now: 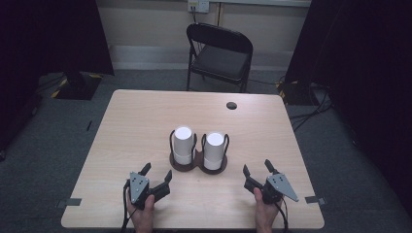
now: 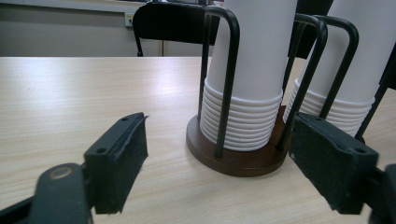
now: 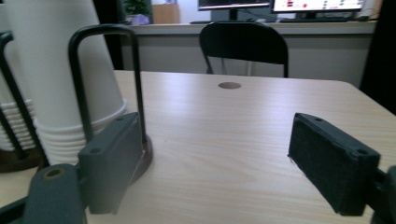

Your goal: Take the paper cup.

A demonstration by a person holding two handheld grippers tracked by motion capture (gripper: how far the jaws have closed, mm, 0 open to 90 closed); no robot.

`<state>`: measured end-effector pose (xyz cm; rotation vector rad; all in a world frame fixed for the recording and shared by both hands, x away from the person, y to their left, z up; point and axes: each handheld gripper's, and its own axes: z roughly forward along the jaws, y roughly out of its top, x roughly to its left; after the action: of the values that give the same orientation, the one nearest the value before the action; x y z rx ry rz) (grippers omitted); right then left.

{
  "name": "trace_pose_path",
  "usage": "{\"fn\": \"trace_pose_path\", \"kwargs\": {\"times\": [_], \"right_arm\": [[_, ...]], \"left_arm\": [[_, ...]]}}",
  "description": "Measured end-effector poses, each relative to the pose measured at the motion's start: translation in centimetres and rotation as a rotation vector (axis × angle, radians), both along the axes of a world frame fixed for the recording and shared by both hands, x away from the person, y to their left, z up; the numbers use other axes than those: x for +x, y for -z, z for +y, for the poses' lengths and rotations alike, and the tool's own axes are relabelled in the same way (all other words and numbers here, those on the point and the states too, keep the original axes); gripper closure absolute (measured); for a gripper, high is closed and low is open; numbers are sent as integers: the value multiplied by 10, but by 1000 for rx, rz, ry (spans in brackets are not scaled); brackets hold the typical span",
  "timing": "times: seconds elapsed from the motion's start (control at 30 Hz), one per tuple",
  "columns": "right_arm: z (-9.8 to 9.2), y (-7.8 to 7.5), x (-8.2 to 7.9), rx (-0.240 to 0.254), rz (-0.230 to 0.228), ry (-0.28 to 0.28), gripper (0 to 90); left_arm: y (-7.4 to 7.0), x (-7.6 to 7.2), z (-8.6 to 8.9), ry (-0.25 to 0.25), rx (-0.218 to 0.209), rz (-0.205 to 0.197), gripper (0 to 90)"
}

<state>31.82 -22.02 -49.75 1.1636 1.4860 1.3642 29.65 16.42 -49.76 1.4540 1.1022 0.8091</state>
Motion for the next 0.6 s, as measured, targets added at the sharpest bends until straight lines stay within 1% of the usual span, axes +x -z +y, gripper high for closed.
{"fn": "trace_pose_path", "kwargs": {"times": [0.07,0.1,0.13,0.17,0.2,0.27,0.3,0.33,0.37,0.4,0.43,0.47,0.5,0.53,0.57,0.6], "right_arm": [[-1,0,0,1,1,-2,165],[0,0,1,-2,11,11,162],[0,0,1,-2,11,11,162],[1,-1,2,-8,22,17,159],[3,-1,4,-21,38,38,157],[2,-1,4,-13,47,39,156],[0,-1,5,0,52,36,154],[0,-1,5,0,52,36,154],[-1,-1,3,7,37,29,152],[-1,-1,3,7,37,29,152],[1,-1,3,-5,46,22,174],[1,-2,3,-7,60,9,212],[2,-2,3,-9,65,8,213],[3,-2,4,-25,76,-8,211],[4,-2,5,-28,83,-17,211],[4,-2,5,-26,88,-20,211]], "left_arm": [[0,0,0,-2,0,0,170],[0,0,0,-3,1,-1,172],[0,0,0,-3,1,-1,171],[0,0,0,-3,2,0,171],[0,0,0,0,3,3,172],[0,0,-1,7,11,2,171],[0,0,-1,7,12,1,171],[0,0,-1,7,12,1,171],[0,0,-1,3,8,2,170],[0,1,0,1,2,8,170],[0,2,1,0,-12,20,167],[0,2,1,-1,-16,18,166],[0,2,2,1,-16,15,165],[0,2,2,1,-16,15,165],[0,1,1,4,-6,11,165],[0,1,1,4,-6,11,165]]}}
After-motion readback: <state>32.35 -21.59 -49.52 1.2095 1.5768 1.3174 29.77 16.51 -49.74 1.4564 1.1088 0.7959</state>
